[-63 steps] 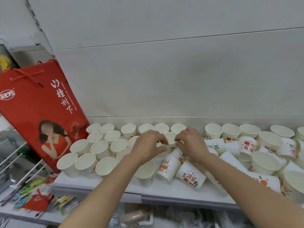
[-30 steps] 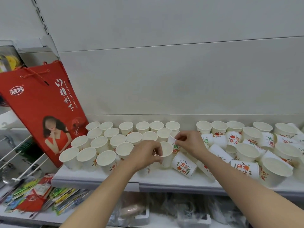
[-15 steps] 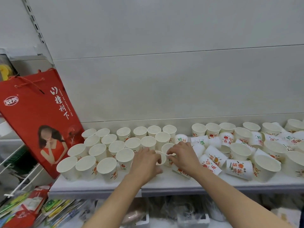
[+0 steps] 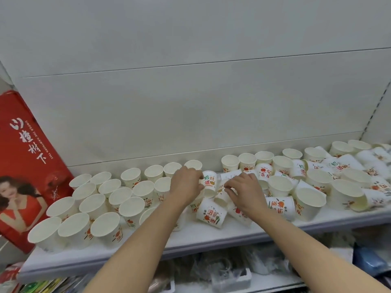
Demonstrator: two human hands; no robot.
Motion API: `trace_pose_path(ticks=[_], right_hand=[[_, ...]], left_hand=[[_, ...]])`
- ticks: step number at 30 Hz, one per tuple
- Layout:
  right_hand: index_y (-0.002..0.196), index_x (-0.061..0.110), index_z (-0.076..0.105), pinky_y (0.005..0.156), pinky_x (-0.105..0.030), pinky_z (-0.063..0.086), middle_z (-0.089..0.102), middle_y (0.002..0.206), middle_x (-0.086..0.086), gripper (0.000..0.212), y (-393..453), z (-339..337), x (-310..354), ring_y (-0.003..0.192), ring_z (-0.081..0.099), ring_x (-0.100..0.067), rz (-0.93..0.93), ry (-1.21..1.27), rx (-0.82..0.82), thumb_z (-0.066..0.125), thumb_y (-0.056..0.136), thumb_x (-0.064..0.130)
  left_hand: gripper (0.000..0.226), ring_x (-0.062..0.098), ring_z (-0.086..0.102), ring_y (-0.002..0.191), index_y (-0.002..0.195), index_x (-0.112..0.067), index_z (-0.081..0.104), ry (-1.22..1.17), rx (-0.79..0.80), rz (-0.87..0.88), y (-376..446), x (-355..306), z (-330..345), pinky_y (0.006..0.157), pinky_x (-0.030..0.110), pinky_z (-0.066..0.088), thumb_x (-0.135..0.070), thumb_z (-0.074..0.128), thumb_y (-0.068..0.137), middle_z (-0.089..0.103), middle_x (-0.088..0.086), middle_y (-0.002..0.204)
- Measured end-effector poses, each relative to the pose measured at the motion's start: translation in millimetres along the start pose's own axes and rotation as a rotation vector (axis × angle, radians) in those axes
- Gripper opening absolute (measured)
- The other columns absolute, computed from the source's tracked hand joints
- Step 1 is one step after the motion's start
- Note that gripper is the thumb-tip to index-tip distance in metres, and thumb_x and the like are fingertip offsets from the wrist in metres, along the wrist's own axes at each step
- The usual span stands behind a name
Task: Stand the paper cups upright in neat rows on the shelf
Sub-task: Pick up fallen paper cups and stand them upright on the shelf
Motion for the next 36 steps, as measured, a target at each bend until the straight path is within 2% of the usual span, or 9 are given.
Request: trace_pose_path(ticks=[2,6,9,16,22,26,30,33,36], right_hand=[[0.080,0.022,0.071,0.076,-0.036,0.038,0.068,0.078,0.006,0.006,7.2,-2.0,-20.3,0.078,0.058,-0.022,0.039,-0.021,0.017,0.075,0.077,0.024],[0.090,0.021,0.071,0.080,-0.037,0.032,0.068,0.087,0.004,0.015,22.3,2.7,-61.9,0.090,0.054,-0.025,0.167,-0.091,0.095,0.069,0.080,0.033],[0.101,0.024,0.067,0.088,-0.037,0.028,0.065,0.101,0.003,0.031,32.9,11.0,-80.2,0.103,0.048,-0.023,0.237,-0.191,0.207,0.056,0.086,0.048],[0.093,0.023,0.069,0.087,-0.037,0.029,0.065,0.097,0.001,0.041,51.1,36.2,-93.3,0.103,0.049,-0.024,0.317,-0.159,0.245,0.050,0.083,0.057],[0.086,0.023,0.070,0.086,-0.037,0.032,0.064,0.089,0.001,0.036,62.5,47.4,-94.6,0.096,0.051,-0.023,0.388,-0.102,0.257,0.055,0.079,0.055],[0.078,0.024,0.070,0.080,-0.035,0.032,0.066,0.083,0.003,0.025,63.2,52.4,-97.6,0.095,0.052,-0.023,0.536,0.049,0.263,0.063,0.076,0.048],[0.073,0.023,0.070,0.077,-0.034,0.030,0.067,0.076,0.001,0.013,65.0,51.3,-98.1,0.088,0.057,-0.024,0.654,0.163,0.242,0.063,0.077,0.033],[0.083,0.024,0.069,0.079,-0.035,0.032,0.067,0.086,0.000,0.024,66.7,47.8,-90.8,0.095,0.055,-0.024,0.584,0.006,0.254,0.062,0.079,0.046],[0.088,0.021,0.066,0.084,-0.037,0.033,0.064,0.095,-0.003,0.046,63.3,47.7,-83.5,0.101,0.051,-0.026,0.544,-0.126,0.284,0.058,0.075,0.065]], left_hand=[[0.034,0.025,0.054,0.113,0.123,-0.026,0.064,0.079,0.079,0.011,28.2,-5.0,8.3,0.087,0.035,0.046,-0.034,0.062,0.089,0.066,0.002,0.117],[0.035,0.028,0.055,0.113,0.120,-0.019,0.059,0.186,0.309,0.055,73.7,-18.1,35.9,0.086,0.038,0.047,-0.035,0.060,0.088,0.062,0.006,0.121],[0.029,0.027,0.060,0.103,0.110,-0.017,0.059,0.203,0.425,0.032,90.0,-25.6,52.2,0.074,0.034,0.047,-0.030,0.062,0.085,0.065,0.006,0.113],[0.004,0.017,0.065,0.092,0.082,-0.027,0.067,-0.065,0.293,-0.199,97.3,-19.3,40.8,0.069,0.026,0.047,-0.026,0.067,0.079,0.070,-0.006,0.094],[0.011,0.018,0.063,0.088,0.087,-0.024,0.071,-0.056,0.067,-0.271,86.3,-24.8,34.1,0.063,0.026,0.041,-0.021,0.062,0.081,0.071,-0.005,0.089],[0.014,0.022,0.064,0.086,0.087,-0.023,0.071,-0.061,0.066,-0.279,79.9,-27.4,48.1,0.065,0.029,0.047,-0.021,0.059,0.081,0.069,-0.002,0.086],[0.020,0.020,0.063,0.098,0.103,-0.027,0.070,-0.092,0.086,-0.241,76.5,-21.7,50.0,0.077,0.031,0.051,-0.027,0.064,0.084,0.069,-0.006,0.104],[0.032,0.019,0.060,0.107,0.116,-0.029,0.066,-0.096,0.082,-0.245,70.1,-18.1,45.4,0.081,0.031,0.049,-0.030,0.066,0.084,0.066,-0.007,0.115],[0.029,0.019,0.061,0.105,0.115,-0.028,0.066,-0.080,0.009,-0.258,52.7,-21.4,34.9,0.078,0.032,0.049,-0.030,0.063,0.086,0.066,-0.006,0.113]])
Point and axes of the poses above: each hand's wrist, its own y-axis towards the middle knuckle, its own z-axis out of the palm, x = y × z, the point moved 4 cm from there along y, towards the middle knuckle
